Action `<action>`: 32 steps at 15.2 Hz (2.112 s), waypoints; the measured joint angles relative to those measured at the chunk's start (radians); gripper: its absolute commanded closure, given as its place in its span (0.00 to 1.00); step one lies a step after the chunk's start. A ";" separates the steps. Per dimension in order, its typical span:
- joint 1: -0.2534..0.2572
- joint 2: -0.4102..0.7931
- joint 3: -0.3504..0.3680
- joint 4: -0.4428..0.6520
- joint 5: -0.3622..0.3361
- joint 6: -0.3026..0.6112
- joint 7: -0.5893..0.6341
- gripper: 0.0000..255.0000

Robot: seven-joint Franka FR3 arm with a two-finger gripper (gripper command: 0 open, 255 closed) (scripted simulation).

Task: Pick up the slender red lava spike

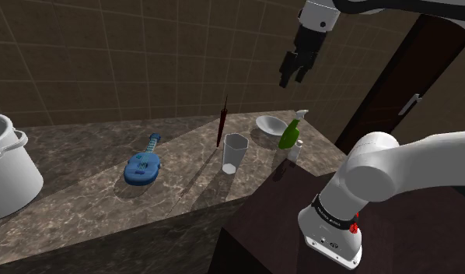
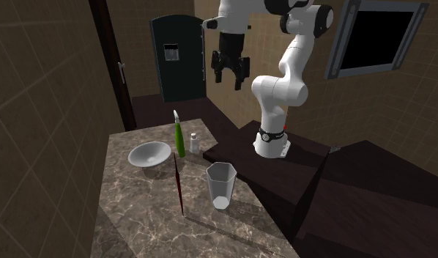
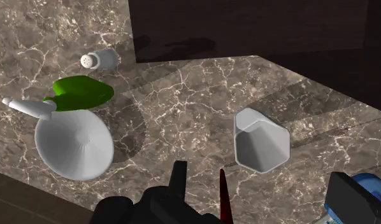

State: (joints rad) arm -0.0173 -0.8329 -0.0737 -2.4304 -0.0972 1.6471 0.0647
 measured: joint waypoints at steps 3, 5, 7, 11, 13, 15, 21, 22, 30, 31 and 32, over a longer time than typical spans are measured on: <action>0.015 0.065 -0.012 0.024 -0.015 0.021 -0.044 0.00; 0.033 0.150 -0.034 0.056 -0.042 0.042 -0.117 0.00; 0.053 0.248 -0.052 0.097 -0.066 0.067 -0.192 0.00; 0.090 0.434 -0.072 0.193 -0.106 0.092 -0.338 0.00; 0.104 0.532 -0.080 0.253 -0.125 0.103 -0.415 0.00; 0.117 0.620 -0.082 0.294 -0.145 0.121 -0.484 0.00; 0.151 0.881 -0.062 0.441 -0.204 0.154 -0.666 0.00; 0.157 0.925 -0.056 0.466 -0.215 0.161 -0.692 0.00; 0.174 1.108 -0.032 0.549 -0.276 0.209 -0.800 0.00; 0.174 1.113 -0.032 0.541 -0.278 0.221 -0.796 0.00; 0.174 1.119 -0.032 0.538 -0.278 0.228 -0.793 0.00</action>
State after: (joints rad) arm 0.1571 0.2861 -0.1054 -1.8925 -0.3754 1.8756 -0.7281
